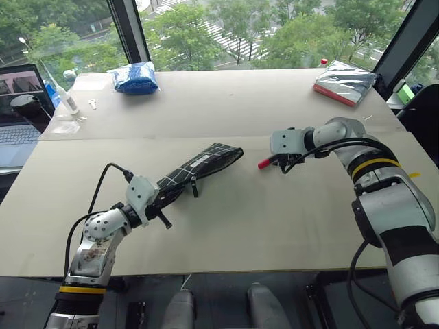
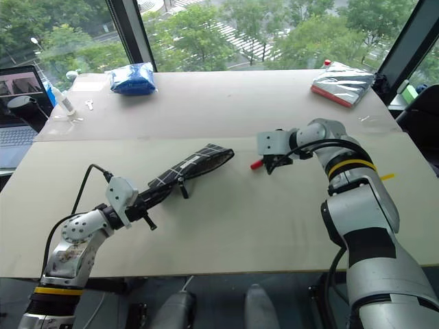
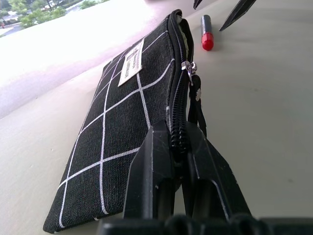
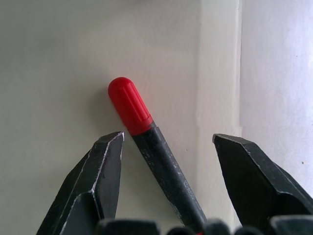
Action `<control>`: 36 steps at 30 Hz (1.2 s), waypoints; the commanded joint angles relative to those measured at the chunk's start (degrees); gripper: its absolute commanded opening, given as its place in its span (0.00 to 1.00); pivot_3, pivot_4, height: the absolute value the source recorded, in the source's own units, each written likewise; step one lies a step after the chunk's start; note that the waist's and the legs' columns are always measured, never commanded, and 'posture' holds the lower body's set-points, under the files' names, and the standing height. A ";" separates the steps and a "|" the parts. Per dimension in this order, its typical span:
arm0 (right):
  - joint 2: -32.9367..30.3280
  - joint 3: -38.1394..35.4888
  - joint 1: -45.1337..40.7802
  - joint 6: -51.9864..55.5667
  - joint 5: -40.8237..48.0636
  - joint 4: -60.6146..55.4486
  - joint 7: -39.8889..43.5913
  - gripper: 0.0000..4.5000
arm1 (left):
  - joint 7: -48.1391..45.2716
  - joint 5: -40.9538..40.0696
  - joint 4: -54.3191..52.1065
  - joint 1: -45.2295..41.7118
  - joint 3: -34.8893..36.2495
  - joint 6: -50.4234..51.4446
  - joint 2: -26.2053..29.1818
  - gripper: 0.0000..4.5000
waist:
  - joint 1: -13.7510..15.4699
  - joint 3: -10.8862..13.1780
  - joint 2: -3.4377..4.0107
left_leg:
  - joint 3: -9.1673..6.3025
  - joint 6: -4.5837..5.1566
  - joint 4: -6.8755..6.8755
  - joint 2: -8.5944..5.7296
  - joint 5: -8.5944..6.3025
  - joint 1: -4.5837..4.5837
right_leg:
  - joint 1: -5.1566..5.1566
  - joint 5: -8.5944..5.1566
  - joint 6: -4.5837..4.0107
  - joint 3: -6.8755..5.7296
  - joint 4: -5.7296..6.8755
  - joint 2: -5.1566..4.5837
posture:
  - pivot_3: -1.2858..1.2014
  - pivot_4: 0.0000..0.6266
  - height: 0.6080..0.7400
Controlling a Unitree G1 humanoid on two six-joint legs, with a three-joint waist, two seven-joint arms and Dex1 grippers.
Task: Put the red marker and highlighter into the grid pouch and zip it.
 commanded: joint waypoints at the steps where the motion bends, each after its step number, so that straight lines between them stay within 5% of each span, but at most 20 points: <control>1: 1.14 -0.05 -2.23 2.05 -0.51 0.21 1.97 0.73 | 0.39 -0.98 -2.91 0.64 0.53 0.02 -0.10 0.00 | -0.01 0.00 0.00 | 0.00 0.00 0.00 0.00 0.00 0.00 | 0.00 0.00 0.00 0.00 0.00 0.00 | 0.52 0.24 1.00; 19: 7.45 4.03 -5.24 11.59 -6.82 2.51 9.40 0.73 | 2.14 -1.04 -4.96 1.33 0.98 1.35 -0.38 0.00 | 0.05 0.00 0.01 | -0.01 0.00 0.00 0.00 0.00 0.03 | 0.00 0.00 0.00 -0.01 0.05 0.01 | 0.52 0.24 1.00; 24: 7.66 4.12 -4.94 13.57 -7.25 2.67 6.73 0.36 | 2.28 -1.08 -5.34 1.65 1.13 1.53 -0.37 0.00 | 0.03 0.00 0.01 | -0.01 -0.02 0.01 0.00 0.01 0.13 | 0.08 0.01 -0.01 -0.01 0.07 0.01 | 0.52 0.24 1.00; 32: 6.82 4.46 -3.83 15.12 -7.15 2.99 6.06 0.36 | 2.10 -1.03 -4.83 1.48 0.94 1.24 -0.29 0.00 | 0.06 0.00 0.01 | -0.02 -0.07 0.01 0.00 0.04 0.15 | 0.09 0.03 -0.04 -0.01 0.10 0.01 | 0.52 0.24 1.00; 36: 6.47 4.14 -3.36 14.93 -6.59 2.93 8.16 0.12 | 1.86 -1.07 -4.32 0.93 0.84 1.24 -0.25 0.00 | 0.12 0.00 0.01 | -0.02 -0.07 0.02 0.00 0.04 0.15 | 0.10 0.03 -0.04 -0.01 0.10 0.01 | 0.52 0.24 1.00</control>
